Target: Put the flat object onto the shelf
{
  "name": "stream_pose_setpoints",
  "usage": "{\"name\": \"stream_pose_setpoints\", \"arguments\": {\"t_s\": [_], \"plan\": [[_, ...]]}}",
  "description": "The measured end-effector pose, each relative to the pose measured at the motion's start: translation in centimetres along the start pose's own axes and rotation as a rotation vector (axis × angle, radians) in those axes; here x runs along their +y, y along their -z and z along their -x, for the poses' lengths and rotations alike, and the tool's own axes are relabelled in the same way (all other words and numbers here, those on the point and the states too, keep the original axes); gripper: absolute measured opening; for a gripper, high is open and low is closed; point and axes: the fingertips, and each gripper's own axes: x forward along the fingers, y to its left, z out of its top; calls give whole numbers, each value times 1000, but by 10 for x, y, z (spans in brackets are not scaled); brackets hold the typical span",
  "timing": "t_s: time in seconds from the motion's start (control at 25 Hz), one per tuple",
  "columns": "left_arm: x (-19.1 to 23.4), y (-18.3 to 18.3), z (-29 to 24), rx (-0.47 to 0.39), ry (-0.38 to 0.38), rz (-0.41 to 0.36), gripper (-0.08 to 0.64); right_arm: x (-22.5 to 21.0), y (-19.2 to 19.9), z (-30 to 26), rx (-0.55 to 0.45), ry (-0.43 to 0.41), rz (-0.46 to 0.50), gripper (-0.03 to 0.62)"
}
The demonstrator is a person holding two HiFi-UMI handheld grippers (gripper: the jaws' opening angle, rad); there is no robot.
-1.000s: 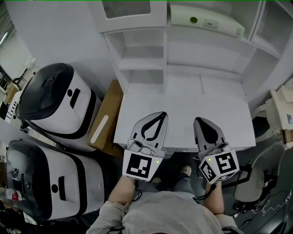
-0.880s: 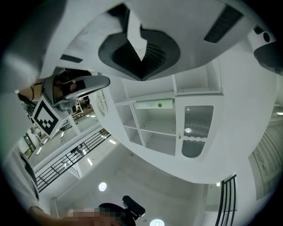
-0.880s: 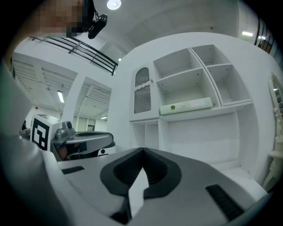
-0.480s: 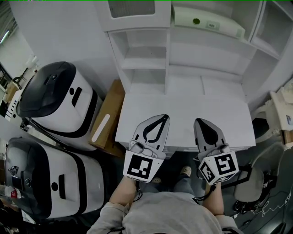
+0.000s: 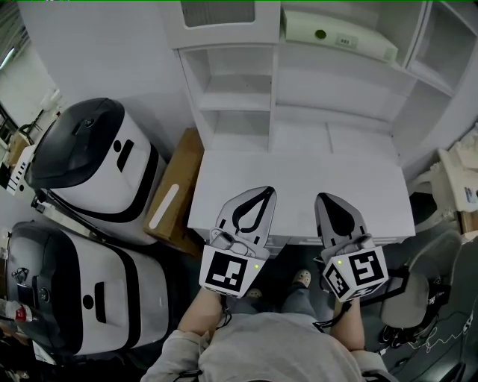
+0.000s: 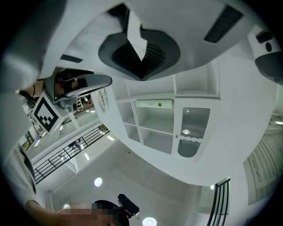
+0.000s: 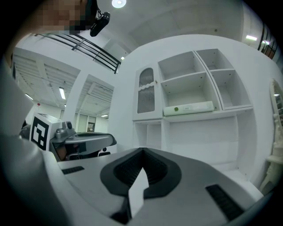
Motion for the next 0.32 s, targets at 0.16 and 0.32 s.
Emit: {"name": "stream_pose_setpoints", "arguments": {"t_s": [0.16, 0.32], "plan": [[-1, -2, 3, -6, 3, 1, 12, 3, -2, 3, -3, 3, 6, 5], [-4, -4, 6, -9, 7, 1, 12, 6, -2, 8, 0, 6, 5, 6]]}}
